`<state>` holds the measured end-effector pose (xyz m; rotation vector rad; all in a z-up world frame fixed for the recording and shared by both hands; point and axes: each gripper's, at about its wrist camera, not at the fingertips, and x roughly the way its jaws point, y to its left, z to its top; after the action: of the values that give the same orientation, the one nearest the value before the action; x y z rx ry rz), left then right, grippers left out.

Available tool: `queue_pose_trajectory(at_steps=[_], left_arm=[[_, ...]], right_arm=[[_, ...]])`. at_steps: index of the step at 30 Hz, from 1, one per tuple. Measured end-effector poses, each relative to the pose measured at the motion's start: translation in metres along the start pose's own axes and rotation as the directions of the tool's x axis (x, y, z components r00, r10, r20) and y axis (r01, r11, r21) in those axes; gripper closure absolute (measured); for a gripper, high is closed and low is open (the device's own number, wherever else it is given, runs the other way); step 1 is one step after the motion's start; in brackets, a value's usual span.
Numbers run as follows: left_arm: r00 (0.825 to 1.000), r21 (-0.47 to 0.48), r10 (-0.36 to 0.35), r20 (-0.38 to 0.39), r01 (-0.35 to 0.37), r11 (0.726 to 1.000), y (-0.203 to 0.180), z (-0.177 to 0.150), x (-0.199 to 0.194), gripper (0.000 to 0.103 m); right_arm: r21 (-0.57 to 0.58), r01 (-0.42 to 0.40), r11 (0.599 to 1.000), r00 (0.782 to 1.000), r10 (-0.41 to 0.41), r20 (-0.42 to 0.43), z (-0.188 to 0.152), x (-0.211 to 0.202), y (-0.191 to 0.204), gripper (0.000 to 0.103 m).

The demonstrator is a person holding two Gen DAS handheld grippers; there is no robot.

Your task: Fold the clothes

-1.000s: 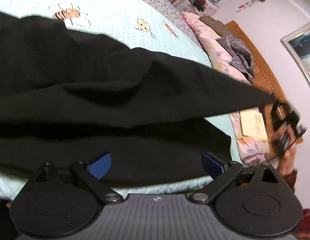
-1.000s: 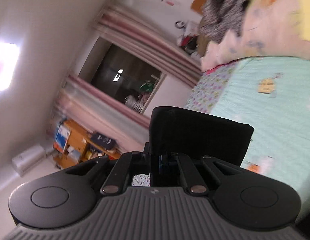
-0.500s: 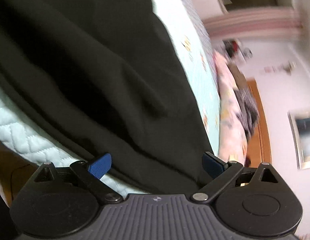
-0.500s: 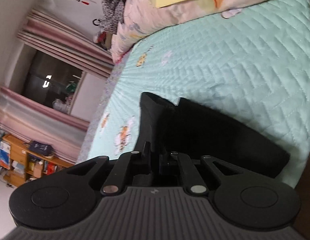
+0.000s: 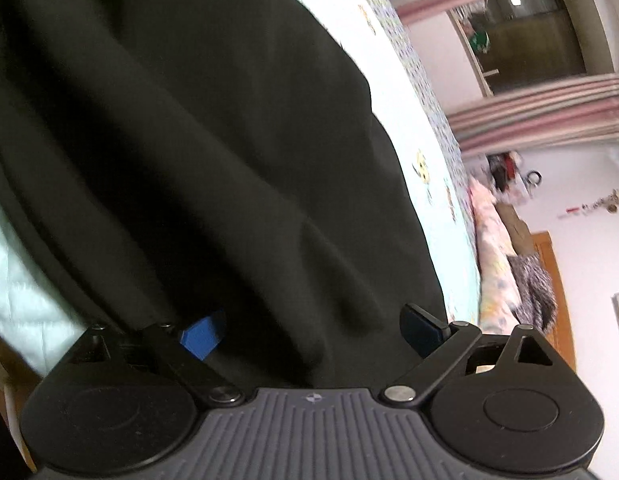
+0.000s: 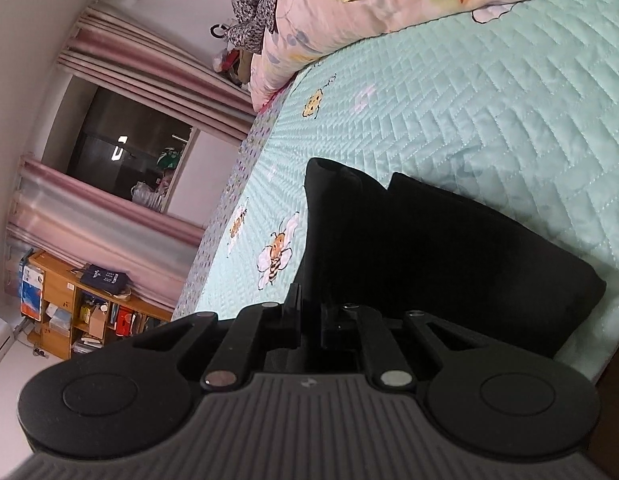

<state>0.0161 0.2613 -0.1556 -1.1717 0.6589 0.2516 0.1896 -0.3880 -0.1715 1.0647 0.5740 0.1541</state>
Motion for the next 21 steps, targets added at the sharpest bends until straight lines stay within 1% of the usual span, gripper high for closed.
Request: queue_pose_trajectory(at_steps=[2,4,5,6,7,8,9,11,12,15,18,21], left_arm=[[1.000,0.023,0.019,0.024,-0.020,1.000,-0.008,0.005,0.003,0.008],[0.999,0.066,0.043,0.019,-0.044,0.997,-0.015,0.007,0.005,0.009],[0.998,0.088,0.054,0.016,-0.056,0.995,-0.019,0.008,0.006,0.018],[0.998,0.109,0.066,0.014,-0.067,0.992,-0.023,0.010,0.007,0.032],[0.997,0.131,0.078,0.012,-0.079,0.988,-0.026,0.011,0.008,0.071],[0.996,0.152,0.090,0.010,-0.091,0.984,-0.030,0.012,0.009,0.083],[0.995,0.166,0.095,0.009,-0.095,0.982,-0.033,0.013,0.010,0.083],[0.998,0.151,0.067,0.006,-0.067,0.986,-0.037,0.018,0.006,0.087],[0.998,0.153,0.057,0.008,-0.058,0.986,-0.040,0.021,0.004,0.087],[1.000,0.161,0.001,0.022,-0.005,0.987,-0.055,0.028,-0.009,0.088],[0.997,0.167,-0.064,0.035,0.057,0.984,-0.069,0.032,-0.024,0.088],[0.993,0.162,-0.116,0.035,0.109,0.981,-0.075,0.038,-0.034,0.088]], right_arm=[[-0.005,0.003,1.000,1.000,-0.003,-0.003,0.000,0.001,-0.001,0.092],[-0.010,0.006,1.000,1.000,-0.006,-0.005,0.001,0.002,-0.002,0.092],[-0.013,0.008,1.000,1.000,-0.008,-0.006,0.001,0.002,-0.002,0.092],[-0.015,0.009,1.000,1.000,-0.009,-0.008,0.001,0.003,-0.003,0.092],[-0.018,0.011,1.000,1.000,-0.011,-0.009,0.002,0.003,-0.003,0.092],[-0.020,0.012,1.000,1.000,-0.012,-0.010,0.002,0.004,-0.004,0.092],[-0.023,0.014,1.000,1.000,-0.014,-0.011,0.002,0.004,-0.004,0.092],[-0.028,0.017,0.999,1.000,-0.017,-0.014,0.002,0.005,-0.005,0.093],[-0.030,0.018,0.999,1.000,-0.019,-0.015,0.003,0.005,-0.006,0.094],[-0.038,0.023,0.999,1.000,-0.023,-0.019,0.003,0.007,-0.007,0.095],[0.018,-0.019,1.000,1.000,0.019,-0.014,0.006,0.004,-0.007,0.095],[-0.017,-0.047,0.999,0.999,0.047,-0.011,0.006,-0.003,0.006,0.095]])
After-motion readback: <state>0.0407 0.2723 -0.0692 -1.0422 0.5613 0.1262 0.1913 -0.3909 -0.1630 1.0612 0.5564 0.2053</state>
